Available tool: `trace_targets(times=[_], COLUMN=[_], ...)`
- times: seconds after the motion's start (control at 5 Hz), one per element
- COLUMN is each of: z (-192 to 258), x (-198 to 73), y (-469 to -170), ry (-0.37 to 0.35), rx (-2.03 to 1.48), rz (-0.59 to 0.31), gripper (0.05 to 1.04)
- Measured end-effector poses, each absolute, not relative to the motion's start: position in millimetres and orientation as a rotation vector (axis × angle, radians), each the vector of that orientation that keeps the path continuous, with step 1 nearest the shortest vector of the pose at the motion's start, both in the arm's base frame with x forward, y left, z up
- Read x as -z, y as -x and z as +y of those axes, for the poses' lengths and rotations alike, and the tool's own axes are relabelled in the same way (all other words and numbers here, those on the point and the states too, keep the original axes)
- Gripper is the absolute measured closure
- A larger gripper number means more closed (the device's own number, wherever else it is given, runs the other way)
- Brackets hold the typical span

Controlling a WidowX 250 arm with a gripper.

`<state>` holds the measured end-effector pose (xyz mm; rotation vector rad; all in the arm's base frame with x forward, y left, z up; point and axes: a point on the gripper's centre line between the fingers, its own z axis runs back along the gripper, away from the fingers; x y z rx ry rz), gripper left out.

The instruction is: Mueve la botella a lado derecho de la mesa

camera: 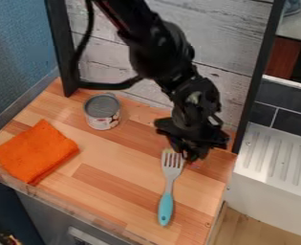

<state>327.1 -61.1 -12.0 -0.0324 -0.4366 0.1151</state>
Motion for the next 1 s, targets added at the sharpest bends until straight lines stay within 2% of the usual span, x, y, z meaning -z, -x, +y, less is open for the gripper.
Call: trace_targets(times=[0.2, 0.6, 0.8, 1.0], z=[-86, -95, -91, -86], x=[28, 47, 48, 50], y=[-324, -325, -326, -325], ry=[0.063, 0.049, 0.024, 0.007], rx=[-0.035, -0.004, -0.019, -0.046], rz=[-0.419, -0.388, -0.387, -0.353], gripper=[0.562, 0.561, 0.512, 0.211])
